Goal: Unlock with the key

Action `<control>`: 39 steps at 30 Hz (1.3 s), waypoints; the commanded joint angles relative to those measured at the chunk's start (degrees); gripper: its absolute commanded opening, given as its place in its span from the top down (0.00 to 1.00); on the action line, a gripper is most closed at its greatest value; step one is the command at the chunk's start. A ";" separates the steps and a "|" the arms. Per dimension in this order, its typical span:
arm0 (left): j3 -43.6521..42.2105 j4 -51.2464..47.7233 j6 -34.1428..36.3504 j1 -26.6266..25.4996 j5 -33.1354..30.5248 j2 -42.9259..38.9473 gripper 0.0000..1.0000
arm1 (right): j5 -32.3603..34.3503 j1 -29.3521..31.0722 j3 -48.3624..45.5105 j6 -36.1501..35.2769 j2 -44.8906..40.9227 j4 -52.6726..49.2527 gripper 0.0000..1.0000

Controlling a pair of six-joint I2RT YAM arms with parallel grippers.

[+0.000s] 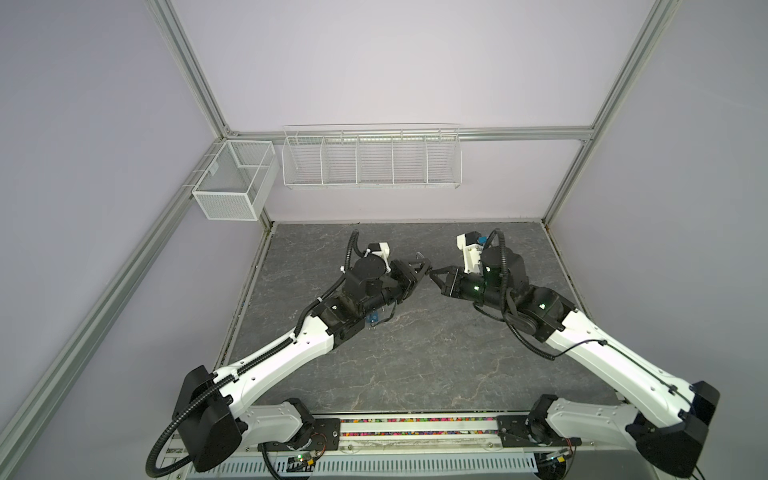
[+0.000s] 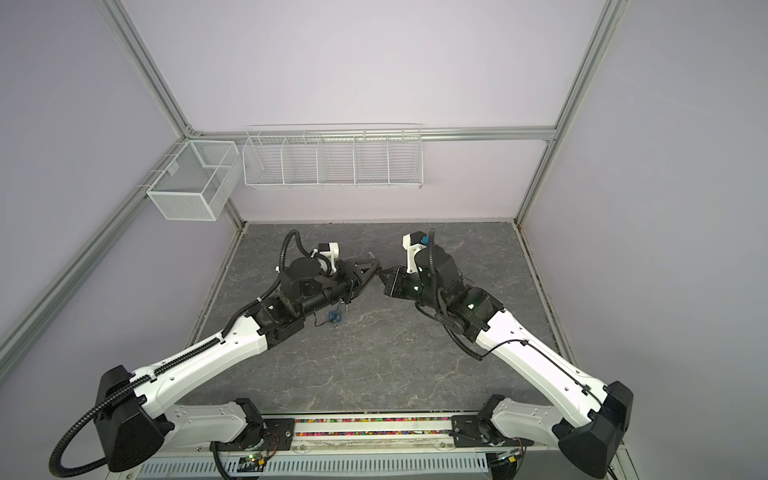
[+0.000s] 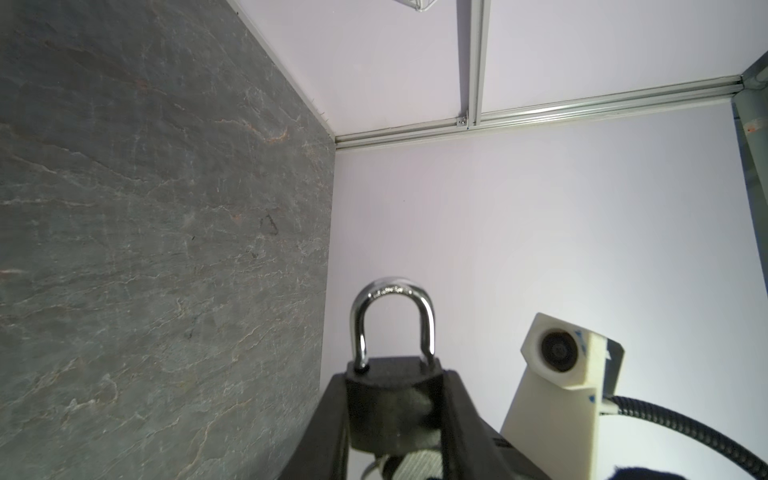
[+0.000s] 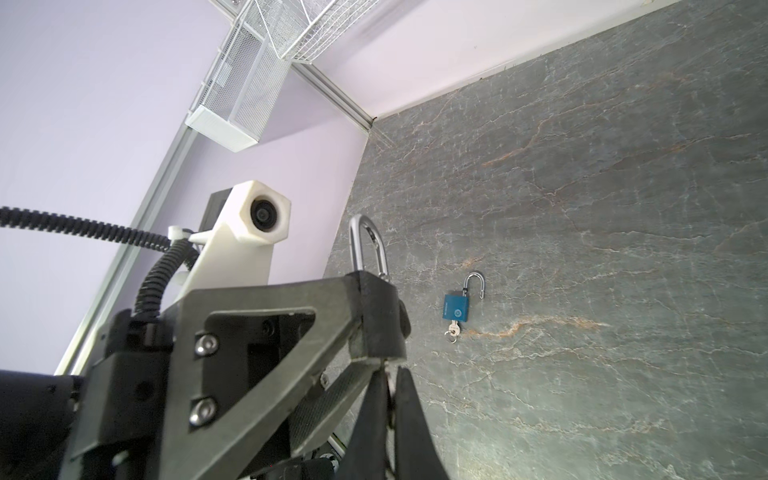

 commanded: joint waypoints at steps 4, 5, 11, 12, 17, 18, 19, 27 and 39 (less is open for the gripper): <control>-1.49 -0.56 3.27 -1.17 7.03 -0.61 1.00 | -0.29 -0.51 0.27 1.40 -3.00 12.87 0.93; -1.04 -2.05 4.01 -1.15 6.57 -0.95 1.00 | 0.53 -0.43 0.54 0.49 -2.96 12.01 0.93; 0.83 -3.11 6.96 -1.18 4.23 -1.34 1.00 | 2.17 -0.24 0.63 -3.91 -1.69 10.11 0.93; 1.22 -4.04 7.96 -1.13 3.26 -1.41 1.00 | 2.60 -0.21 0.30 -4.74 -1.69 9.94 0.93; 1.47 -3.83 10.60 -1.13 -0.21 -1.83 1.00 | 5.95 0.00 0.05 -7.72 -1.57 6.38 0.88; 1.69 -3.67 11.46 -1.16 -0.76 -1.81 1.00 | 6.63 -0.01 0.10 -8.47 -1.60 5.50 0.86; 1.94 -3.98 12.08 -1.13 -1.39 -1.84 1.00 | 7.32 0.01 0.06 -9.16 -1.59 4.83 0.85; 2.40 -3.61 18.79 -0.19 -5.56 -2.74 1.00 | 10.78 0.02 -1.08 -11.50 -2.95 -0.32 0.69; -5.06 4.68 52.55 -0.17 -9.67 -6.32 1.00 | 13.06 0.22 15.37 -21.80 2.85 -22.84 0.33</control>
